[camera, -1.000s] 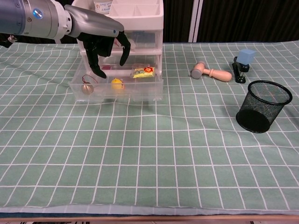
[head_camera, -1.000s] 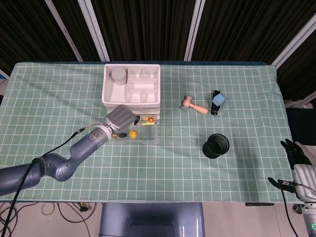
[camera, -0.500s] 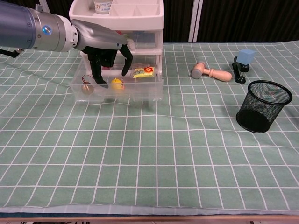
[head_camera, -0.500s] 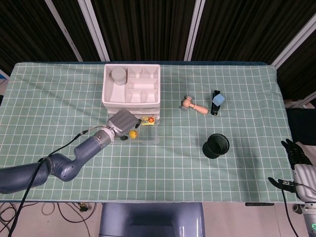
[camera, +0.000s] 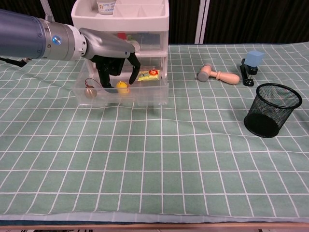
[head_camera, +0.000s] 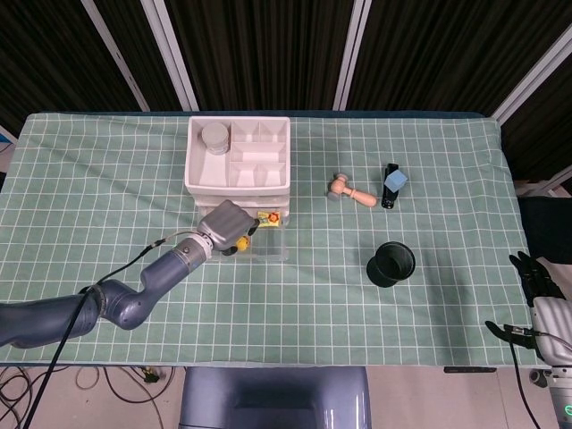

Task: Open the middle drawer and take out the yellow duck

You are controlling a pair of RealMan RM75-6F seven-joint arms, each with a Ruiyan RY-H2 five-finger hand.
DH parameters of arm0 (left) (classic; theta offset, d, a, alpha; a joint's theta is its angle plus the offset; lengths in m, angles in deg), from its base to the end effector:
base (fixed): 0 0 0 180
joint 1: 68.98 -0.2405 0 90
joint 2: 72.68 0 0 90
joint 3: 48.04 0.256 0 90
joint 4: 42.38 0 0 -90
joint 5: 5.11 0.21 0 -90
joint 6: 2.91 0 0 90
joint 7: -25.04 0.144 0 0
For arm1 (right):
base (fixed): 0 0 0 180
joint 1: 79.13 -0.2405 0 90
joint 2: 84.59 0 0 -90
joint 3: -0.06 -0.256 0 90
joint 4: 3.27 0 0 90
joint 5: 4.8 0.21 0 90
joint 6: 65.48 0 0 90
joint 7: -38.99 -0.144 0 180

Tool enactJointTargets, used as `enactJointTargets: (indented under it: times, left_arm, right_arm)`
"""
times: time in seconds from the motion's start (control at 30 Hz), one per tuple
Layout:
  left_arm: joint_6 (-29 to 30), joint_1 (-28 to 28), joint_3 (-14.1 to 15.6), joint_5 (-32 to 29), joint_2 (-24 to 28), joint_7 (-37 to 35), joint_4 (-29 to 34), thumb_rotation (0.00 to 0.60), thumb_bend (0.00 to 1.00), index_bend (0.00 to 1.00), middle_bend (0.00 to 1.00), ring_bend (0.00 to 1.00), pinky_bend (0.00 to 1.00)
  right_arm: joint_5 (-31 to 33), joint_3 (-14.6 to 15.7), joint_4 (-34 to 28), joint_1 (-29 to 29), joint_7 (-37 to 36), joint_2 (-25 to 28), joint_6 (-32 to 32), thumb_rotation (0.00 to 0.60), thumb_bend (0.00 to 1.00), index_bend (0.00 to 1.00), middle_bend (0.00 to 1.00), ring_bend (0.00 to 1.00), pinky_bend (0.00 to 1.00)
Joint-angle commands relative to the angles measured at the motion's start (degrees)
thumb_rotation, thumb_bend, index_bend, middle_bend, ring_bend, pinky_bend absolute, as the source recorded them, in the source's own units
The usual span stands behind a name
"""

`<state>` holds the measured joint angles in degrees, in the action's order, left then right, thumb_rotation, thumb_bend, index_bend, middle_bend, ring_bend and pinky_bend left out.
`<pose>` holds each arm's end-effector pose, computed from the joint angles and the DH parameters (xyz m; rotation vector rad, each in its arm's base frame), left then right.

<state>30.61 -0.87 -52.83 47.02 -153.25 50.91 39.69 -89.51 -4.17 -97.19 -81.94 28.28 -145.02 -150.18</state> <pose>-0.0650 0.4013 -0.0117 -2.2846 -0.6214 -0.6152 -0.3176 -0.1747 0.1809 1.2780 -1.0292 1.0006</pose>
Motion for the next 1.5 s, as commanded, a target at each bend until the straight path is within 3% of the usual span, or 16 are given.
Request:
enactJointTargets:
  times: [0.03,0.4,0.77,1.13,1.33,1.5]
  left_arm:
    - [0.0,0.3,0.4,-0.2,-0.3,-0.1,-0.2,0.600,0.20,0.44,1.00,1.00,1.00]
    - [0.7,0.7,1.0,-0.4,-0.3,-0.9,-0.1,0.600,0.34,0.52,1.00,1.00,1.00]
    - [3.7,1.0,-0.3,0.1,2.2,-1.2,3.1,0.600,0.36,0.53,1.00,1.00,1.00]
    - [11.4,-0.7,-2.5,3.8,9.1,0.2,17.1,0.600,0.36,0.53,1.00,1.00,1.00]
    - [13.1,-2.7,0.0,6.5,11.7,2.1,25.5,0.600,0.36,0.53,1.00,1.00,1.00]
    - [13.4,-4.6,3.7,7.3,11.4,4.2,29.5,0.600,0.36,0.53,1.00,1.00,1.00]
  right_arm:
    - [0.1,0.0,0.0,0.0,-0.1,0.0,0.0,0.600,0.00,0.00,0.00,0.00,0.21]
    - [0.1,0.0,-0.2,0.0,-0.2,0.1,0.1,0.600,0.00,0.00,0.00,0.00,0.21]
    - [0.1,0.0,-0.3,0.1,-0.4,0.2,0.1,0.600,0.00,0.00,0.00,0.00,0.21]
    - [0.0,0.0,-0.3,0.1,-0.4,0.2,0.1,0.600,0.00,0.00,0.00,0.00,0.21]
    - [0.1,0.0,-0.3,0.1,-0.5,0.2,0.1,0.600,0.00,0.00,0.00,0.00,0.21]
    - [0.1,0.0,-0.4,0.2,-0.6,0.3,0.0,0.600,0.00,0.00,0.00,0.00,0.21]
